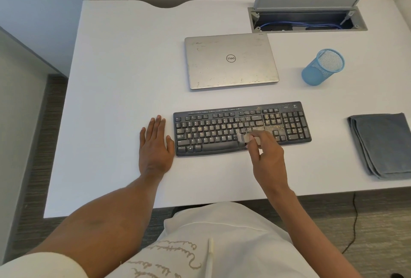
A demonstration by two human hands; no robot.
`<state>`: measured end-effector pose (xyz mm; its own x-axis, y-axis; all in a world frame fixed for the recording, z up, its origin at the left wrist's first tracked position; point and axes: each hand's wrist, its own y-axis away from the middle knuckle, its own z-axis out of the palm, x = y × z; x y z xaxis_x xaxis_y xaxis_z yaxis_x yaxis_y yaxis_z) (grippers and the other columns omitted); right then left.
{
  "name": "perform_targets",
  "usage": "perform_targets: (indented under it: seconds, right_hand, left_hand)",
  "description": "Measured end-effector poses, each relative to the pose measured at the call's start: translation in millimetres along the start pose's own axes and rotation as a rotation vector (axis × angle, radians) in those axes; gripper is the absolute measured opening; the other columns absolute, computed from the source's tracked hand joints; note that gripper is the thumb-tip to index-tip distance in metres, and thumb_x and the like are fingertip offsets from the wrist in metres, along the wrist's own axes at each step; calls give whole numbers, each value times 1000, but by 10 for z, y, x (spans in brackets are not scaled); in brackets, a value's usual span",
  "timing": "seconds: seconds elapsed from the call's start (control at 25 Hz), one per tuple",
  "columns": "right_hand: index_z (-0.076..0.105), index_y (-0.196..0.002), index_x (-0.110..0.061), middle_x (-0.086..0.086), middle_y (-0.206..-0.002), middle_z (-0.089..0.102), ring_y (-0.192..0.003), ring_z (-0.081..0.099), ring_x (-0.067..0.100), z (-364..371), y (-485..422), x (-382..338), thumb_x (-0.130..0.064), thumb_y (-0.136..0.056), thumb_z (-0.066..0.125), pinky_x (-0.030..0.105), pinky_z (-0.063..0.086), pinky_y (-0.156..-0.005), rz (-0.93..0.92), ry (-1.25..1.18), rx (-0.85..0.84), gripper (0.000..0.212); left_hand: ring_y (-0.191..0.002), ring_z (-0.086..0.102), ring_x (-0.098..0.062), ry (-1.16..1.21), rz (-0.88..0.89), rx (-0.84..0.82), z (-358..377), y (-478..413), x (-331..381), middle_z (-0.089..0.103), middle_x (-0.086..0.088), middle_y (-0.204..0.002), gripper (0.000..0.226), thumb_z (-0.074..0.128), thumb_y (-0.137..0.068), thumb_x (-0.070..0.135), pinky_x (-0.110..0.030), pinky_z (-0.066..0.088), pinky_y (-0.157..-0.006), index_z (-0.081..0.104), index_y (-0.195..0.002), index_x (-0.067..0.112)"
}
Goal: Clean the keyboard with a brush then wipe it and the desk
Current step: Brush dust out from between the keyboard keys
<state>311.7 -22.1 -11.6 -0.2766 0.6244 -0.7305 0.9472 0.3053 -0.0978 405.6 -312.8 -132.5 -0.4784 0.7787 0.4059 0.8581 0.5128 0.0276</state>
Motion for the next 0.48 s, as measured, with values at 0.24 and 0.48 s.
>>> perform_targets:
  seconds: [0.24,0.48]
  right_hand:
    - [63,-102,-8,-1,-94,62,-80,55,20,58,107,95,-6,-104,51,45,51,-69,13,4,-76,12]
    - [64,-114,-6,1,-105,64,-91,60,19,24,85,87,-8,-105,51,33,51,-78,-36,7,20,15]
  left_hand:
    - [-164,12,-12,-2,0,0,4,-3,-7,24,2,-176,63,28,-106,34,-40,2,-134,32,-166,14]
    - [-164,12,-12,0,4,10,18,-3,-17,24,2,-175,63,30,-106,33,-41,4,-134,33,-165,15]
